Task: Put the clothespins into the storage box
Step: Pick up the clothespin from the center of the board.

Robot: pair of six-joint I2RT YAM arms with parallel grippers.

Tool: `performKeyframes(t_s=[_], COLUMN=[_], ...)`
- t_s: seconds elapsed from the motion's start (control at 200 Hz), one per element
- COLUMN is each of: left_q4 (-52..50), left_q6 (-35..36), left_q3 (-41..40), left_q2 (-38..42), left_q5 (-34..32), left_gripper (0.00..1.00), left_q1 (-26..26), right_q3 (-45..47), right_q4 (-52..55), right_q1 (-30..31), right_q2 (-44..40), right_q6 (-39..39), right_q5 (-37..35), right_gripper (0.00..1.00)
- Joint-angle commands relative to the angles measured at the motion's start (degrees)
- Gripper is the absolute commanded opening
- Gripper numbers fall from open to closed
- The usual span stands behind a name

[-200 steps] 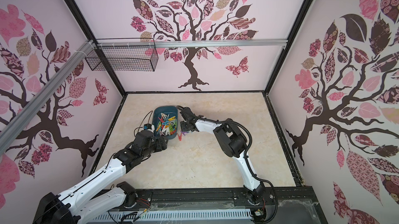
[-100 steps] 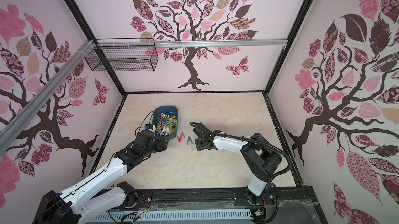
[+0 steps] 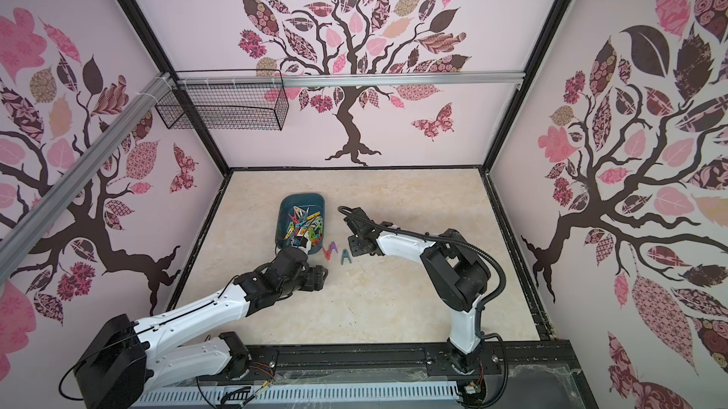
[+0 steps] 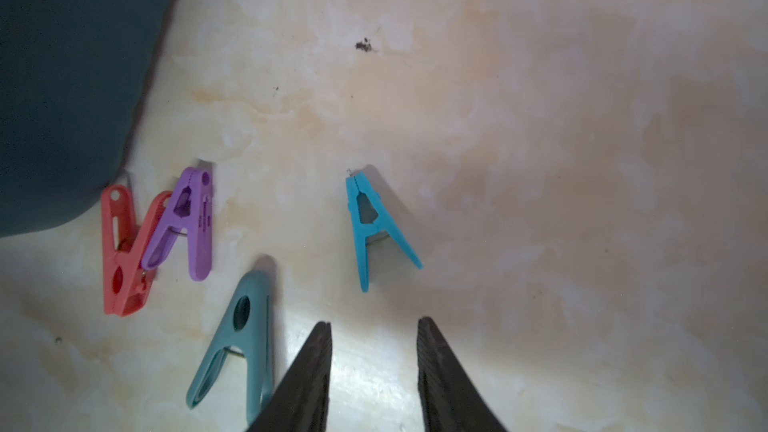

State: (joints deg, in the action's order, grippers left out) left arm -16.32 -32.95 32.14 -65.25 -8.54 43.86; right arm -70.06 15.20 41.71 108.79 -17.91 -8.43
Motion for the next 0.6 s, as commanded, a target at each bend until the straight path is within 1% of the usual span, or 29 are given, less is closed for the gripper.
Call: performKeyframes(t_s=[0.0, 0.23, 0.35, 0.44, 0.505, 0.595], left_q4=[1.24, -0.11, -0.25, -0.6, -1.19, -3.39], left_q6=[0.34, 0.69, 0.45, 0.06, 0.11, -0.1], left_q3=[-0.38, -0.37, -0.52, -0.15, 0.03, 0.71], left_q2=[-0.01, 1.77, 2.32, 2.65, 3.51, 6.35], left_q5=[-0.74, -2.07, -2.62, -3.52, -4.81, -5.78], left_gripper=[0.81, 0.82, 0.82, 0.82, 0.82, 0.83], left_q1=[0.18, 0.14, 0.18, 0.17, 0.09, -1.59], right_q3=[-3.76, -6.89, -7.86, -8.61, -9.22, -9.4], right_q4=[0.66, 0.92, 0.83, 1.11, 1.87, 2.19], right_q1=[0.17, 0.19, 0.12, 0.12, 0.14, 0.26], right_q2=[4.14, 9.03, 10.26, 11.06, 10.69, 8.09], right_q6=[1.28, 1.26, 1.04, 1.26, 1.43, 1.7], right_q5=[-0.34, -0.62, -0.63, -0.6, -0.75, -0.6], right_gripper=[0.37, 0.31, 0.24, 0.17, 0.11, 0.09])
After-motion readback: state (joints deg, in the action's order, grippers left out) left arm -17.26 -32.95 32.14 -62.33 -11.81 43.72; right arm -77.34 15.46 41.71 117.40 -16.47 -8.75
